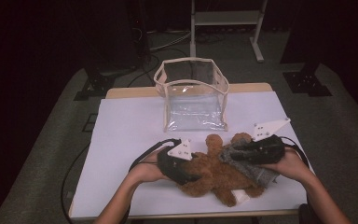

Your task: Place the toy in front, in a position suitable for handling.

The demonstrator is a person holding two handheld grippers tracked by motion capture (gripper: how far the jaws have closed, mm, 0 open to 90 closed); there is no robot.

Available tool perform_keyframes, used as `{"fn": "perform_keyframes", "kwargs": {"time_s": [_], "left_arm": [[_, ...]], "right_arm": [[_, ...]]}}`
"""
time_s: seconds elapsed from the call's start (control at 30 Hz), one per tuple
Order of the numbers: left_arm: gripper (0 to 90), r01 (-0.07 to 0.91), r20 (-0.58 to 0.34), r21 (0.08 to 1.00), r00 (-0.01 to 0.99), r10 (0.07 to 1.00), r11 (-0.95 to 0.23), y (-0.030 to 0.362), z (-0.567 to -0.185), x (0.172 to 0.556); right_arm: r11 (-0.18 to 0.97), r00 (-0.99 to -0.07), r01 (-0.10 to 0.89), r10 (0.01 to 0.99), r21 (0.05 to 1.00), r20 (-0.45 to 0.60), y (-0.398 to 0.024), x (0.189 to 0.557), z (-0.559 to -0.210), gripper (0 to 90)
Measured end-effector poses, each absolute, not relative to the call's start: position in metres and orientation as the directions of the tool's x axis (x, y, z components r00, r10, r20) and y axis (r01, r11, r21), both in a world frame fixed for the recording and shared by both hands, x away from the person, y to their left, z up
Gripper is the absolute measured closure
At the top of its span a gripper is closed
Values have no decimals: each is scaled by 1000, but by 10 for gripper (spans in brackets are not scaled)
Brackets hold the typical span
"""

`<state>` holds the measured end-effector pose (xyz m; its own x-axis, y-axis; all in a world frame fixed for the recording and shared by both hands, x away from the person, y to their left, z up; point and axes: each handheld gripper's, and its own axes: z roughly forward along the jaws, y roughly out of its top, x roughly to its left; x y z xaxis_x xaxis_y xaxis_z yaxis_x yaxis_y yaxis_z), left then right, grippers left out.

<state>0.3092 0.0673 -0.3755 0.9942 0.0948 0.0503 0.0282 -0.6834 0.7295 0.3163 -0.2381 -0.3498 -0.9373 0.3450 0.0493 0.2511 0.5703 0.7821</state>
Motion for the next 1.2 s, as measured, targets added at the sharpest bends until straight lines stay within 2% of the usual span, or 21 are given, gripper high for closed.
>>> {"fn": "perform_keyframes", "kwargs": {"time_s": [0.27, 0.63, 0.8, 0.93, 1.07, 1.2], "left_arm": [[341, 19, 58, 715, 995, 86, -699, 64, -373, 309], [339, 20, 68, 710, 993, 96, -704, 64, -372, 311], [301, 27, 79, 730, 989, 124, -682, 76, -364, 313], [324, 49, 89, 726, 983, 164, -686, 90, -362, 313], [338, 68, 77, 718, 982, 175, -693, 91, -370, 313], [342, 75, 57, 727, 984, 168, -683, 85, -376, 314]], "right_arm": [[523, -921, 292, 378, 801, 89, -262, 316, -355, 743], [581, -948, 243, 312, 777, 63, -219, 330, -353, 742], [556, -934, 285, 345, 781, 95, -235, 330, -361, 744], [531, -925, 308, 361, 789, 117, -246, 330, -363, 743], [531, -930, 281, 357, 800, 90, -238, 328, -353, 744], [550, -948, 227, 313, 804, 54, -213, 326, -340, 743]]}}
